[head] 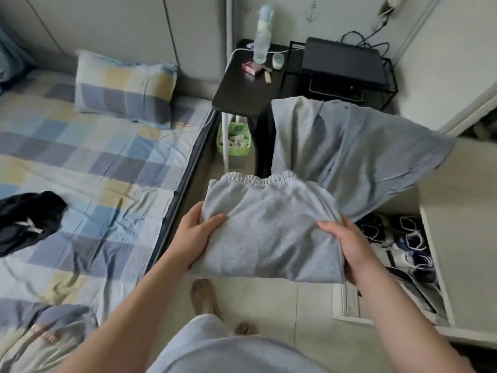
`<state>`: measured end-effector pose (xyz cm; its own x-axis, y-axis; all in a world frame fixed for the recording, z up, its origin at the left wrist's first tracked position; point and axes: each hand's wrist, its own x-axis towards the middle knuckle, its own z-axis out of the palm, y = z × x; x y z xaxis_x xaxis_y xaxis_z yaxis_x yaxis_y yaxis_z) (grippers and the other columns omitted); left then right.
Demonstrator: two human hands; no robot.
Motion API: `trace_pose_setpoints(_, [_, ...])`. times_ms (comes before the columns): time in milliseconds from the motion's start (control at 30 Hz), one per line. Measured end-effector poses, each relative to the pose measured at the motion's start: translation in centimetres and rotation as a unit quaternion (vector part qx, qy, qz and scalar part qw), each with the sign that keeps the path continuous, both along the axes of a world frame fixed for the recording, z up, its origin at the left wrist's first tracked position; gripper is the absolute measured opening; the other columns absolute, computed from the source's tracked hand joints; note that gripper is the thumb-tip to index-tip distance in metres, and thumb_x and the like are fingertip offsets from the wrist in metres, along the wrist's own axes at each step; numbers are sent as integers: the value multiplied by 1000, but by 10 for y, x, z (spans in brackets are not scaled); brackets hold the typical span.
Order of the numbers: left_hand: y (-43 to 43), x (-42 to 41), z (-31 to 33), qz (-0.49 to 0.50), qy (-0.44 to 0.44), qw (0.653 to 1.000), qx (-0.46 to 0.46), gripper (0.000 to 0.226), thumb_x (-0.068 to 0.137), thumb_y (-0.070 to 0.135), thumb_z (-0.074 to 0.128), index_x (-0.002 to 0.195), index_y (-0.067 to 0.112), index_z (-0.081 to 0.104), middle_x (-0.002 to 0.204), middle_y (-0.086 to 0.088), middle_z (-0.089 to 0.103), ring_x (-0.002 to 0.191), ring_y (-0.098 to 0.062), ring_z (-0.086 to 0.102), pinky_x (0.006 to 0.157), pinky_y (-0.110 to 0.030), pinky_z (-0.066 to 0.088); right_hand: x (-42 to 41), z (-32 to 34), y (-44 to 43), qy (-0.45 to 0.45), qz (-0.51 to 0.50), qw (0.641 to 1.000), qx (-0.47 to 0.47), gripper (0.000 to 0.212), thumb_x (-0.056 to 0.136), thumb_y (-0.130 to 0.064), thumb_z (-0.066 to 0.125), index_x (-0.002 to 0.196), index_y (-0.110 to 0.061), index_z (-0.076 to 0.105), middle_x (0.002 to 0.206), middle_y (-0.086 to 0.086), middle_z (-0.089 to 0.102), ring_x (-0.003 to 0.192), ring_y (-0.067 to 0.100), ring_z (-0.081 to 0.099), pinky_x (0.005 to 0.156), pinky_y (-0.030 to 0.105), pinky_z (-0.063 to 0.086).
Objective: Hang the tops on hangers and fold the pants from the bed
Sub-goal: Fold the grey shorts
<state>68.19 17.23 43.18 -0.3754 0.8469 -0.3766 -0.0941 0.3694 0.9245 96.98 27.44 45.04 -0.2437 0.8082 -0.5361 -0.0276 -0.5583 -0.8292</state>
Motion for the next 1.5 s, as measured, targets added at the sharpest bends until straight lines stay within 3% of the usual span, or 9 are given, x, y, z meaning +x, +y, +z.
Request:
trace_pose_setpoints(167, [100,60,26,-135,32,987,83,29,83,41,71,111,36,67,107,5,74,101,-15,71,85,-42,58,72,18,25,37,-124,990,50,38,74,-16,71,109,-28,74,108,10,76,94,30,75,62,34,60])
trace_pose_setpoints(367, [229,142,49,-284,32,946,153,27,91,33,70,117,33,65,111,9,72,103,-9,69,78,-21,56,154,31,67,39,-260,959,105,47,74,-17,73,117,-33,71,119,6,73,104,29,72,71,36,61])
trace_pose_setpoints(700, [409,310,61,-511,13,842,172,28,97,19,65,117,38,63,107,21,70,96,5,65,74,-8,49,240,26,126,26,-529,844,87,52,69,-19,71,121,-25,67,115,9,74,94,29,74,65,38,60])
trace_pose_setpoints(867, [442,386,35,-565,28,812,141,30,97,27,64,122,43,59,109,21,68,101,0,65,84,-25,53,275,15,145,11,-595,799,88,48,85,-7,65,129,-25,63,118,6,73,101,29,73,67,39,60])
trace_pose_setpoints(1000, [458,445,12,-594,62,791,130,30,98,28,61,108,56,54,102,28,65,96,6,62,85,-28,51,313,3,160,-31,-635,768,76,45,88,-5,65,122,-35,66,110,-4,75,94,21,75,65,37,60])
trace_pose_setpoints(1133, [461,503,-2,-610,104,777,116,39,100,29,58,101,66,45,93,44,58,88,21,56,68,-6,44,353,-9,175,-65,-673,733,70,45,85,-3,66,103,-44,71,99,-10,76,88,15,74,63,31,60])
trace_pose_setpoints(1233, [461,543,-15,-618,119,771,101,32,100,29,58,108,58,47,92,42,60,92,13,59,68,-8,43,374,-22,181,-69,-702,706,70,44,85,-3,64,110,-38,70,101,-9,76,87,13,74,64,27,59])
trace_pose_setpoints(1400, [458,594,-37,-637,135,754,87,34,100,27,57,128,45,48,109,27,60,105,-12,59,90,-34,46,398,-39,187,-79,-745,657,78,49,86,6,58,114,-33,68,102,-11,75,88,7,72,65,19,56])
trace_pose_setpoints(1500, [462,618,-50,-661,128,734,90,36,100,21,57,128,43,50,111,27,61,107,-9,60,93,-34,46,412,-47,183,-69,-769,632,68,47,83,-1,61,118,-33,67,105,-9,75,93,13,72,71,28,57])
